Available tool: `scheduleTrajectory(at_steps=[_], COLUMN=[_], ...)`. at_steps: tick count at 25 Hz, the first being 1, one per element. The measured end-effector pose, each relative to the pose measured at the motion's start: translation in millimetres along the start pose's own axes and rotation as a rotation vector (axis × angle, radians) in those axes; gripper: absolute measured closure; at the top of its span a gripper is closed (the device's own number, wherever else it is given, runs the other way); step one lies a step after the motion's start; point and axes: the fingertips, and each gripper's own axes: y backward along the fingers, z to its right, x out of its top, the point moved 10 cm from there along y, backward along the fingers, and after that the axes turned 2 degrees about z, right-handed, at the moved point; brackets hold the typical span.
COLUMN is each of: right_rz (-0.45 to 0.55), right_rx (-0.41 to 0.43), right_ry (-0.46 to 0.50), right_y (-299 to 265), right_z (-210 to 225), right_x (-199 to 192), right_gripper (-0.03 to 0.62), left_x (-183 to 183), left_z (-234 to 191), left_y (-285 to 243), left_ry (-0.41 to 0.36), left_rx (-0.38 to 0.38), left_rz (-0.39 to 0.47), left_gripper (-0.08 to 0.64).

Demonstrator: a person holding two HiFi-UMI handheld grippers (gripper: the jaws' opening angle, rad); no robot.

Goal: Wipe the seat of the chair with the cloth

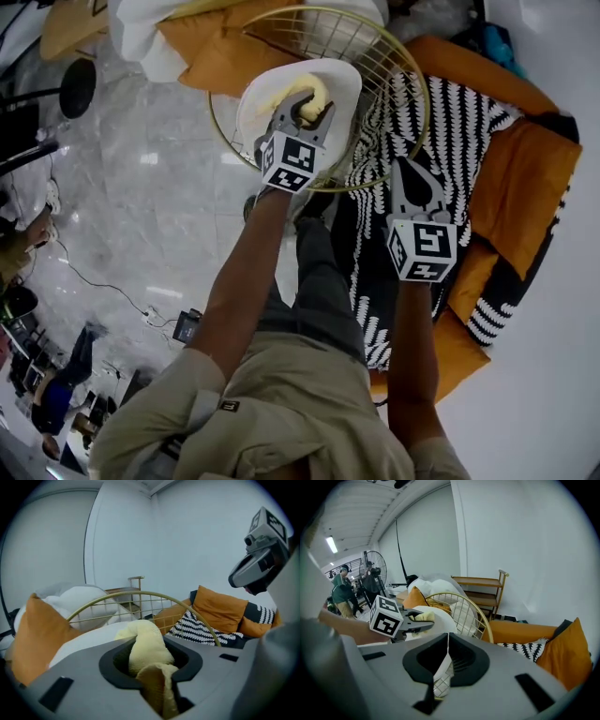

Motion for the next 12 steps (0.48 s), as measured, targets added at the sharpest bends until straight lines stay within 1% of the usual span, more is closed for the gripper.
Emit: scheduleTrajectory(at_steps=[3, 6, 9, 12], right_rz=[-0.013, -0.023, -0.025, -0.025], right_rx=[-0.009, -0.016, -0.019, -0.014], right_ry=[-0.011, -0.020, -0.023, -0.019], right_y=[2.0, 3.5, 3.7, 1.1], right_z=[9.8, 16.9, 17.3, 13.3], right_x=[-8.5, -14.1, -14.7, -13.5], right_gripper=[0.566, 0.566, 0.566, 0.566], left_x=[13.8, 18.2, 4.2, -19.3], left_z=[25.2, 39.1, 31.2, 1.8], left_y=[-26.1, -34.8, -28.2, -5.7], left_ry=[-0.004, -0.013, -0.017, -0.006], left_rx=[-0.074, -0.110, -0.095, -0.022], left_rz=[0.015, 0.015, -0.023, -0.080], left_gripper=[0.443, 0.443, 0.443, 0.443])
